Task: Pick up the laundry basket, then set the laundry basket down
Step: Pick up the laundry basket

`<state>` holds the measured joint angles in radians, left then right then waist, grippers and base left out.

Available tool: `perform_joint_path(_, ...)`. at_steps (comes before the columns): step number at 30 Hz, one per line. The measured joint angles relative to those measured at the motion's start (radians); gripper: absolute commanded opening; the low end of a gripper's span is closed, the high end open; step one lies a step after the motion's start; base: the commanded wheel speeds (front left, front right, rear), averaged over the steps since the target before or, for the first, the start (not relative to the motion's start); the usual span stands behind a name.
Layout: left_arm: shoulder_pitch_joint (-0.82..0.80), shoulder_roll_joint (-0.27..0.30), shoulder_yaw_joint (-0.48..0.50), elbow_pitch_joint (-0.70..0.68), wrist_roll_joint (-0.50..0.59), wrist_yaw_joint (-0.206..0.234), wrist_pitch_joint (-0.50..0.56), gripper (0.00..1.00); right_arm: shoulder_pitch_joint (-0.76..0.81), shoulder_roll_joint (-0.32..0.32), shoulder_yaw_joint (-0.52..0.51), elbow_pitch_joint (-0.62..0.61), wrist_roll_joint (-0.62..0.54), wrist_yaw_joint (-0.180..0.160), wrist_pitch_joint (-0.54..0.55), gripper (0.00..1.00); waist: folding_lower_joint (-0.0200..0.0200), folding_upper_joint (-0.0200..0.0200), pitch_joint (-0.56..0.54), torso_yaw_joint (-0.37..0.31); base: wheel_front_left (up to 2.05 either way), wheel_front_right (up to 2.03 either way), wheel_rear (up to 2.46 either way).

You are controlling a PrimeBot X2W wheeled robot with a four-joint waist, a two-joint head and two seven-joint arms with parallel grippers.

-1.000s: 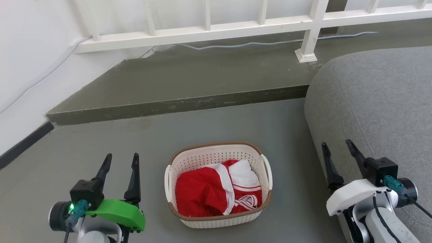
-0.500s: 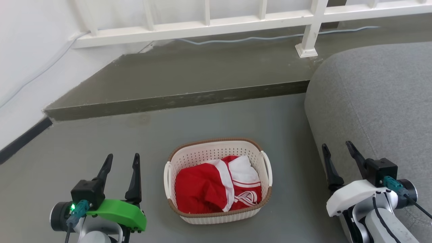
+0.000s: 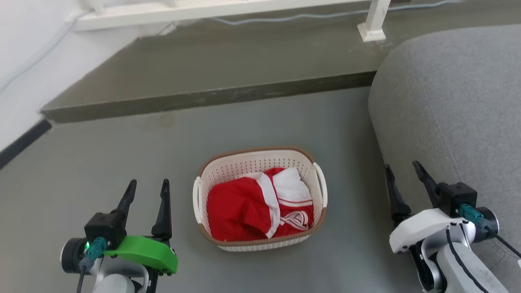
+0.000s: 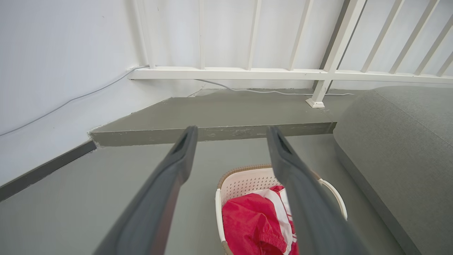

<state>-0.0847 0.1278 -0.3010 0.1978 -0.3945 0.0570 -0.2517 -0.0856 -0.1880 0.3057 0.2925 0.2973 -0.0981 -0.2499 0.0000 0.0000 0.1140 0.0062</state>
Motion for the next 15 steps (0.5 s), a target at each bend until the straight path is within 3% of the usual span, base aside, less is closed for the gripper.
perform_joint_path(15,-0.070,0.000,-0.002,-0.014,0.000,-0.015,0.001,1.00,-0.083,0.006,0.007,-0.002,-0.001,0.001,0.013,1.00,0.0000,0.0000,0.158,-0.011,0.00,0.00,0.00)
